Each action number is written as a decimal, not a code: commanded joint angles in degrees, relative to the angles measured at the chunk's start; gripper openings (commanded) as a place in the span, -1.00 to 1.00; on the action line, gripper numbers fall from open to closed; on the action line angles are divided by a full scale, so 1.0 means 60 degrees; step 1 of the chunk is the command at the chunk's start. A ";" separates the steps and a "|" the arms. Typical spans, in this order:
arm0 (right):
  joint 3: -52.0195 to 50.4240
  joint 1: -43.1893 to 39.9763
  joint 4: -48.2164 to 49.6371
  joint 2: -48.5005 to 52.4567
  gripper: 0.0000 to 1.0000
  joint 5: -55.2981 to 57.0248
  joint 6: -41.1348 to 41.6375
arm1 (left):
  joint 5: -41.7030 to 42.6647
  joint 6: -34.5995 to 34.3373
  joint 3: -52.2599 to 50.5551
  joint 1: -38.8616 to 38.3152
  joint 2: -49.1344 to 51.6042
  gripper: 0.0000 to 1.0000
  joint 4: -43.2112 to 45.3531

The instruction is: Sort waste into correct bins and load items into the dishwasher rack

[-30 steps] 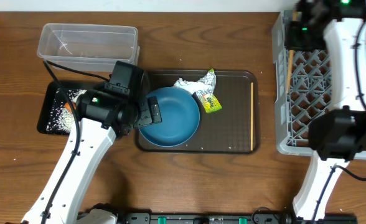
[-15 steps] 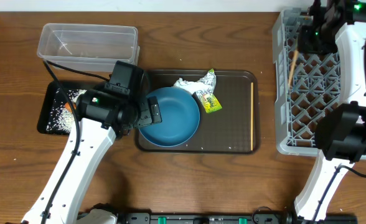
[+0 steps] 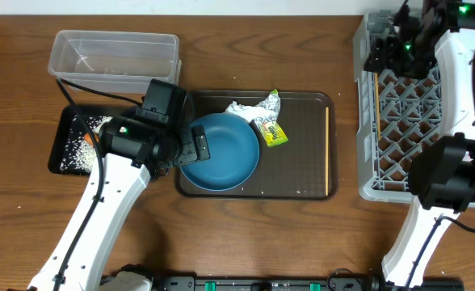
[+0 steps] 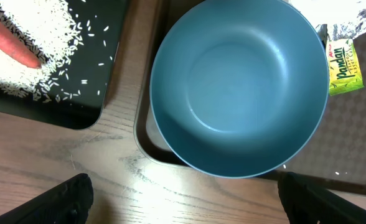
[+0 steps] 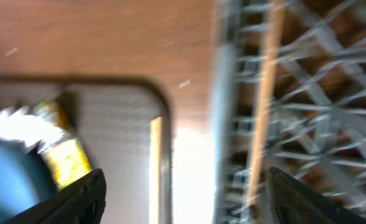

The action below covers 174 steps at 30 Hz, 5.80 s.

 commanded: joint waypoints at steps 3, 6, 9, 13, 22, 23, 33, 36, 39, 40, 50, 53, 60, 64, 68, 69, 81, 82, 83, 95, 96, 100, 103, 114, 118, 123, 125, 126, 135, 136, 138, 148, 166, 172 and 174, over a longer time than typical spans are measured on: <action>0.0091 0.1140 -0.0903 -0.0586 0.62 0.0255 0.0379 | -0.0153 -0.0127 -0.0018 -0.0007 0.0018 0.96 -0.0029; -0.0382 0.1931 -0.1202 -0.0586 0.58 0.2033 0.1548 | -0.0153 -0.0127 -0.0018 -0.0007 0.0018 0.96 -0.0029; -0.1089 0.2721 -0.1260 -0.0586 0.58 0.3100 0.2320 | -0.0153 -0.0127 -0.0018 -0.0007 0.0018 0.96 -0.0029; -0.2233 0.3432 -0.1020 -0.0586 0.53 0.3406 0.3133 | -0.0153 -0.0127 -0.0018 -0.0007 0.0018 0.96 -0.0029; -0.4575 0.3752 0.0408 -0.0586 0.49 0.2849 0.3712 | -0.0153 -0.0127 -0.0018 -0.0007 0.0018 0.96 -0.0029; -0.4812 0.3752 0.0605 -0.0586 0.49 0.2769 0.3712 | -0.0153 -0.0127 -0.0018 -0.0007 0.0018 0.96 -0.0029; -0.6408 0.3752 0.2208 -0.0586 0.47 0.2142 0.3370 | -0.0153 -0.0127 -0.0018 -0.0007 0.0018 0.96 -0.0029; -0.6754 0.3752 0.2590 -0.0586 0.46 0.2138 0.3384 | -0.0153 -0.0127 -0.0018 -0.0007 0.0018 0.95 -0.0029; -0.7045 0.3752 0.2845 -0.0586 0.43 0.2142 0.3344 | -0.0153 -0.0127 -0.0018 -0.0007 0.0018 0.96 -0.0029; -0.7125 0.3752 0.2936 -0.0586 0.38 0.2142 0.3344 | -0.0153 -0.0127 -0.0018 -0.0007 0.0018 0.96 -0.0029; -0.6812 0.3727 0.3158 -0.0754 -0.98 0.2178 0.3162 | -0.0153 -0.0127 -0.0018 -0.0007 0.0018 0.96 -0.0029; -0.6142 0.3632 0.2747 -0.1005 -0.98 0.2055 0.3020 | -0.0153 -0.0127 -0.0018 -0.0007 0.0018 0.96 -0.0029; -0.3191 0.3056 0.1322 -0.1752 -0.98 0.1902 0.1632 | -0.0153 -0.0127 -0.0018 -0.0007 0.0018 0.96 -0.0029; -0.1381 0.2135 0.0798 -0.1840 -0.97 0.2011 0.1188 | -0.0153 -0.0127 -0.0018 -0.0007 0.0018 0.96 -0.0029; -0.0885 0.1253 0.0776 -0.1840 -0.98 0.2014 0.0488 | -0.0153 -0.0127 -0.0018 -0.0007 0.0018 0.96 -0.0029; -0.0892 0.1056 0.0809 -0.1825 -0.98 0.2036 0.0328 | -0.0153 -0.0127 -0.0018 -0.0007 0.0018 0.96 -0.0029; -0.1508 0.0364 0.1912 -0.1162 -0.84 0.2634 0.0346 | -0.0153 -0.0127 -0.0018 -0.0007 0.0018 0.96 -0.0029; -0.1508 0.0368 0.1938 -0.1060 -0.86 0.2718 0.0346 | -0.0153 -0.0127 -0.0018 -0.0007 0.0018 0.96 -0.0029; -0.1512 0.0364 0.1934 -0.1031 -0.92 0.2783 0.0350 | -0.0153 -0.0127 -0.0018 -0.0007 0.0018 0.96 -0.0029; -0.1512 0.0350 0.1963 -0.0903 -0.60 0.3362 0.0346 | -0.0153 -0.0127 -0.0018 -0.0007 0.0018 0.96 -0.0029; -0.1512 0.0350 0.1960 -0.0903 -0.47 0.3362 0.0350 | -0.0153 -0.0127 -0.0018 -0.0007 0.0018 0.96 -0.0029; -0.1512 0.0368 0.1912 -0.0907 0.04 0.3362 0.0597 | -0.0153 -0.0127 -0.0018 -0.0007 0.0018 0.96 -0.0029; -0.1508 0.0386 0.1738 -0.0911 0.09 0.3271 0.0608 | -0.0153 -0.0127 -0.0018 -0.0007 0.0018 0.96 -0.0029; -0.1628 0.1534 0.0612 -0.0958 0.30 -0.0747 0.0481 | -0.0153 -0.0127 -0.0018 -0.0007 0.0018 0.96 -0.0029; -0.2204 0.2674 0.1115 -0.0922 0.98 0.0233 0.0732 | -0.0153 -0.0127 -0.0018 -0.0007 0.0018 0.96 -0.0029; -0.3413 0.3858 0.2178 -0.0922 0.98 0.1042 0.1639 | -0.0153 -0.0127 -0.0018 -0.0007 0.0018 0.96 -0.0029; -0.3934 0.4244 0.2699 -0.0918 0.99 0.1042 0.1694 | -0.0153 -0.0127 -0.0018 -0.0007 0.0018 0.96 -0.0029; -0.4171 0.4430 0.2940 -0.0918 0.98 0.1045 0.1774 | -0.0153 -0.0127 -0.0018 -0.0007 0.0018 0.96 -0.0029; -0.4331 0.4878 0.3177 -0.1045 0.98 0.1537 0.2477 | -0.0153 -0.0127 -0.0018 -0.0007 0.0018 0.96 -0.0029; -0.4171 0.4827 0.3005 -0.1100 0.99 0.1501 0.2561 | -0.0153 -0.0127 -0.0018 -0.0007 0.0018 0.96 -0.0029; -0.3832 0.4699 0.2663 -0.1257 0.98 0.1370 0.2608 | -0.0153 -0.0127 -0.0018 -0.0007 0.0018 0.96 -0.0029; -0.3319 0.4925 0.1268 -0.2109 0.99 -0.1909 0.1271 | -0.0153 -0.0127 -0.0018 -0.0007 0.0018 0.96 -0.0029; -0.6623 0.6903 0.3399 -0.2044 0.61 0.0361 0.3956 | -0.0153 -0.0127 -0.0018 -0.0007 0.0018 0.96 -0.0029; -0.7165 0.7257 0.3843 -0.2033 0.41 0.1049 0.5060 | -0.0153 -0.0127 -0.0018 -0.0007 0.0018 0.96 -0.0029; -0.7504 0.7384 0.4226 -0.2029 0.42 0.1082 0.5373 | -0.0153 -0.0127 -0.0018 -0.0007 0.0018 0.96 -0.0029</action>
